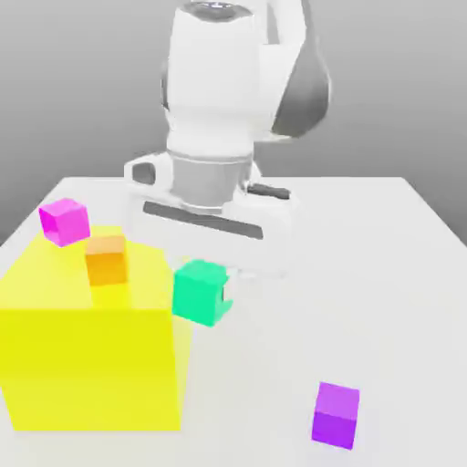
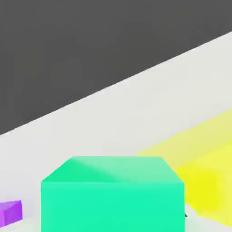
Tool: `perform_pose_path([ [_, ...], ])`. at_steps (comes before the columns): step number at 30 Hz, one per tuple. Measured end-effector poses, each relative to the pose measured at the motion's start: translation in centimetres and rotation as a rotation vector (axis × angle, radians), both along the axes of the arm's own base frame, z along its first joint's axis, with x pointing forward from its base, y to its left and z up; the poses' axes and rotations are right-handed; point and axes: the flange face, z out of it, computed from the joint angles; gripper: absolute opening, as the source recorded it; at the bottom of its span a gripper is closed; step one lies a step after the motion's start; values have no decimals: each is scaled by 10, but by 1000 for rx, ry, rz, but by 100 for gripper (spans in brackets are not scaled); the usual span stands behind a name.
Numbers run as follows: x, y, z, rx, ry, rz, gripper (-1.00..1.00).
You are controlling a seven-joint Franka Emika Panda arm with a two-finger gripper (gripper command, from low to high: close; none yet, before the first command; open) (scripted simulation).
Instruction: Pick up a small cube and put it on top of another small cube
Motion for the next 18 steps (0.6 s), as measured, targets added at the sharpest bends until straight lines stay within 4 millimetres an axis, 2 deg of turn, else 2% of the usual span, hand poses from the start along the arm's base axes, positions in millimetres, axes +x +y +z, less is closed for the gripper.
perform_pose_path([
  [7, -30, -72, 69, 42, 34, -256, -100],
  [10, -48, -93, 84, 71, 50, -404, -100],
  [12, -52, -98, 68, 79, 54, -444, -100],
  [14, -53, -99, 41, 80, 55, -454, -100],
  [15, -54, -99, 29, 81, 55, -456, 100],
  [18, -54, -99, 29, 81, 55, -456, 100],
])
